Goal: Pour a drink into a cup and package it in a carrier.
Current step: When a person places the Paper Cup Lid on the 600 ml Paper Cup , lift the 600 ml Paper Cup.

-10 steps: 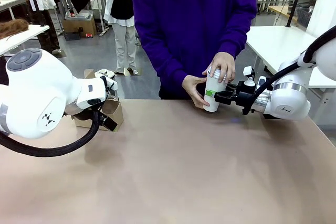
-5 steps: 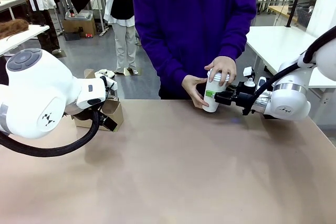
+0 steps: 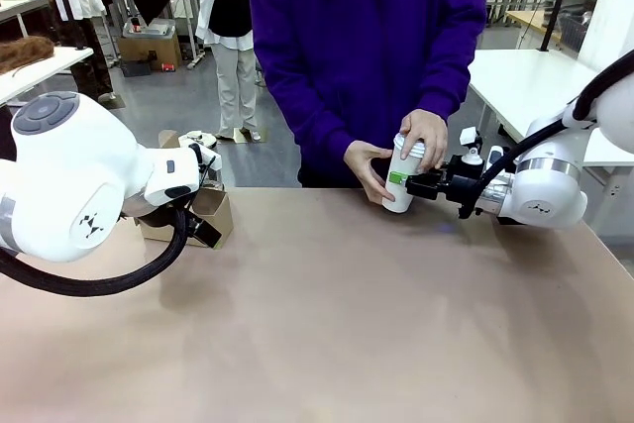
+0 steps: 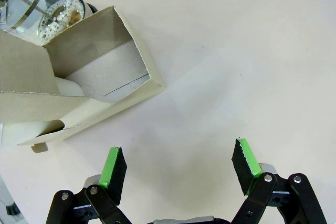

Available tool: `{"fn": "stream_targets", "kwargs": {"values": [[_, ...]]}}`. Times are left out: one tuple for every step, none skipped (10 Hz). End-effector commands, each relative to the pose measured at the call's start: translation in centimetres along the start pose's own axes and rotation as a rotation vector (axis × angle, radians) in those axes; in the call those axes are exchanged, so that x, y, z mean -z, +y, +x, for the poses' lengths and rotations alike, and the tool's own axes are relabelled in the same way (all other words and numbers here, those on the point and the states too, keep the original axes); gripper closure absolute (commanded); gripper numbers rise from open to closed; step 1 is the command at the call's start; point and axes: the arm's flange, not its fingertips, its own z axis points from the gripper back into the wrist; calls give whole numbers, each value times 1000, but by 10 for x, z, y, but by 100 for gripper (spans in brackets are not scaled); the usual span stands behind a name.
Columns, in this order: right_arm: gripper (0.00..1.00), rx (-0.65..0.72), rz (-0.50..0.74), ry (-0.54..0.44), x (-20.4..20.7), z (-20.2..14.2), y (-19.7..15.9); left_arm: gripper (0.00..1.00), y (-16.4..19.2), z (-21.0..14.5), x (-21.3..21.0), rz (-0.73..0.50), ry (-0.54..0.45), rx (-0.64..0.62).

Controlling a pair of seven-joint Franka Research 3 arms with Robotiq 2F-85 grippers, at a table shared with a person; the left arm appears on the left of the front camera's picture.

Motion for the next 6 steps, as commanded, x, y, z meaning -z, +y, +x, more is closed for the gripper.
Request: {"fn": "stream_targets", "kwargs": {"values": [[20,-7,4,-7,4,7,4,0,0,0,0,-1,-1,0],[20,-7,4,-7,4,7,4,0,0,0,0,-1,-1,0],[20,-7,4,-7,4,7,4,0,0,0,0,-1,-1,0],[20,-7,4,-7,4,7,4,0,0,0,0,-1,-1,0],[20,-7,4,-7,4,7,4,0,0,0,0,-1,-1,0],[20,-7,4,-7,4,7,4,0,0,0,0,-1,-1,0]]}}
